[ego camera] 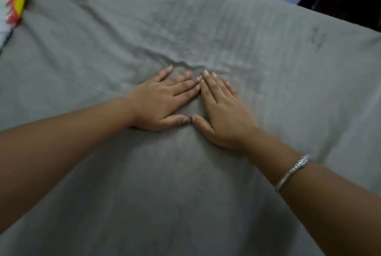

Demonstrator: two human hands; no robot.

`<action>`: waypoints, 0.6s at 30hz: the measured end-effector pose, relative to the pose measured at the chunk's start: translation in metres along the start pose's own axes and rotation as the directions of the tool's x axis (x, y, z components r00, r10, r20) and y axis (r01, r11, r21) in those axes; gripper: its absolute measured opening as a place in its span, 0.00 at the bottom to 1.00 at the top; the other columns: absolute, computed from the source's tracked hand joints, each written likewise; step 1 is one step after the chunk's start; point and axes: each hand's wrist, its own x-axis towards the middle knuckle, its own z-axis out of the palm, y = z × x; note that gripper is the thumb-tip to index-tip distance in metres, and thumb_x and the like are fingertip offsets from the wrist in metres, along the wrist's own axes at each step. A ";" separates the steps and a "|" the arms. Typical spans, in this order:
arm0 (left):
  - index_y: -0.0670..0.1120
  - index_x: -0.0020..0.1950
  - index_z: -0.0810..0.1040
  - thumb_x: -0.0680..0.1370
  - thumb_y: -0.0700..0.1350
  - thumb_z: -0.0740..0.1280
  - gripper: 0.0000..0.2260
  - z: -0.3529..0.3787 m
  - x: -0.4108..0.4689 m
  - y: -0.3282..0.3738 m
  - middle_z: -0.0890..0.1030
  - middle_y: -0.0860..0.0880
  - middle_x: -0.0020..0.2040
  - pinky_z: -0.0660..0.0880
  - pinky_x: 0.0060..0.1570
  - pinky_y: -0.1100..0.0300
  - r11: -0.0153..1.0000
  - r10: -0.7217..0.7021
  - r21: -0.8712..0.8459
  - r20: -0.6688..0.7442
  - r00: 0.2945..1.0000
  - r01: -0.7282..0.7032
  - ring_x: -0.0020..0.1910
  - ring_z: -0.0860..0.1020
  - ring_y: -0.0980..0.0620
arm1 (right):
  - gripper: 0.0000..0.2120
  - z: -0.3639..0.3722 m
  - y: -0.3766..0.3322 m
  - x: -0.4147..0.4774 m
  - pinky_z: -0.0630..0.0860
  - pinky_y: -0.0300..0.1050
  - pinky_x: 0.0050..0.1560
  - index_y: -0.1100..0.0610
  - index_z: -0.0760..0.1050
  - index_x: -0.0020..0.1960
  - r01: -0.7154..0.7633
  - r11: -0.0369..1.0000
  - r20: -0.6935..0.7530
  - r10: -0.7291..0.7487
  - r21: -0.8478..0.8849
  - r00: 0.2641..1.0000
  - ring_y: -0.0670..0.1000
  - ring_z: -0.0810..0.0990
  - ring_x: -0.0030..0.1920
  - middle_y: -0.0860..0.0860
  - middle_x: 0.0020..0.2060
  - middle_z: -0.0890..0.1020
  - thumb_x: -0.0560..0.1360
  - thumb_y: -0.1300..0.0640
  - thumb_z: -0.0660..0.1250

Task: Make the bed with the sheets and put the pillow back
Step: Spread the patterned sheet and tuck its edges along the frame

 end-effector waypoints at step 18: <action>0.57 0.77 0.39 0.70 0.76 0.42 0.41 -0.011 0.125 -0.066 0.41 0.52 0.78 0.43 0.69 0.34 0.932 -0.356 -0.003 0.163 0.920 0.362 0.76 0.43 0.43 | 0.41 -0.015 0.131 0.066 0.43 0.57 0.73 0.43 0.45 0.77 -0.207 0.976 -0.028 0.206 -0.066 0.978 0.59 0.45 0.76 0.49 0.77 0.46 0.68 0.25 0.41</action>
